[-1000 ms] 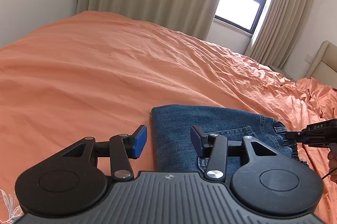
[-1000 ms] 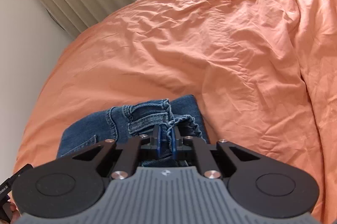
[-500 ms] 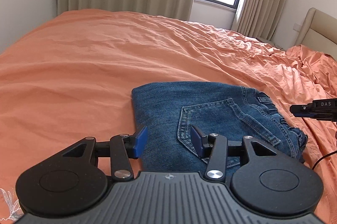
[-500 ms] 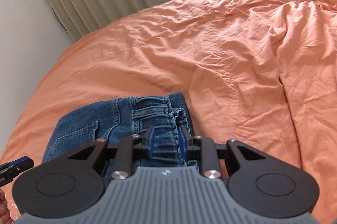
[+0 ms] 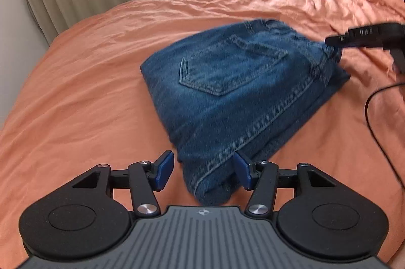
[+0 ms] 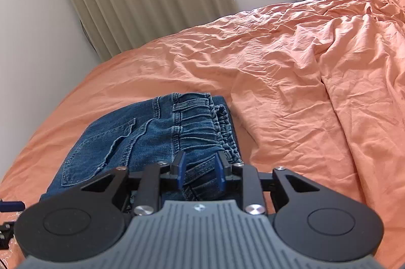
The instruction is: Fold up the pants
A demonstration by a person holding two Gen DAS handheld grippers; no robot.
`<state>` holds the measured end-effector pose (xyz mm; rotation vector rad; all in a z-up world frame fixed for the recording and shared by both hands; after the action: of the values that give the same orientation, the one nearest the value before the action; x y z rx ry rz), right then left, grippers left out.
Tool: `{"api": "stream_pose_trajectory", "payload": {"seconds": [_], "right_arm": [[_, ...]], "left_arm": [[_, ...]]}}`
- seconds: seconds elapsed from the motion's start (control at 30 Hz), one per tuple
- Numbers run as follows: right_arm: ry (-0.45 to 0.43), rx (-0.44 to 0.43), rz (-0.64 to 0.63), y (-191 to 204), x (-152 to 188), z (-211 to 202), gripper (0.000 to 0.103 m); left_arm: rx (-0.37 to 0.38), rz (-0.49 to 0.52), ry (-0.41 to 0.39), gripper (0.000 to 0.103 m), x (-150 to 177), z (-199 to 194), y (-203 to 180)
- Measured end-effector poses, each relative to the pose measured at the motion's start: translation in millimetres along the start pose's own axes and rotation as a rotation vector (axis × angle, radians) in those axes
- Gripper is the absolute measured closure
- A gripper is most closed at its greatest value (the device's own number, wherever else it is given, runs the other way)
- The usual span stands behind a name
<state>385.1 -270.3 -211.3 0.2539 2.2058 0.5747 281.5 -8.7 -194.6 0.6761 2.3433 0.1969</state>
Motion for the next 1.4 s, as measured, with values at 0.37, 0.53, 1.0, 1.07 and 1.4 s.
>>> {"api": "stream_pose_trajectory", "payload": {"seconds": [0.37,0.53,1.0,1.07,1.4], "right_arm": [[0.049,0.011,0.035,-14,9,9,0.081],[0.102,0.032,0.046,-24,19,20,0.090],[0.139,0.016,0.098,-33,23,14,0.085],[0.161,0.040,0.115,-37,28,9,0.058],[0.082,-0.031,0.264,-43,8,-30,0.026]], "left_arm": [[-0.126,0.321,0.104,0.096,12,3,-30],[-0.067,0.391,0.214,0.096,43,30,-40],[0.014,0.208,0.272,0.099,46,5,-24],[0.007,0.164,0.242,0.094,40,-6,-17],[-0.032,-0.187,0.095,0.066,1,-28,26]]}}
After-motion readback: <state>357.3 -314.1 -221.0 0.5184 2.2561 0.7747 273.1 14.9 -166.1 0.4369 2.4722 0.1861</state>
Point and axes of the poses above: each gripper's, at about its wrist camera, not at the fingertips, and z roughly the way its jaws point, y to its left, x to its underside, the point moved 9 cm from there along z, roughly the way its jaws point, and after that the axes turned 9 degrees about z, right-handed, at the moved point
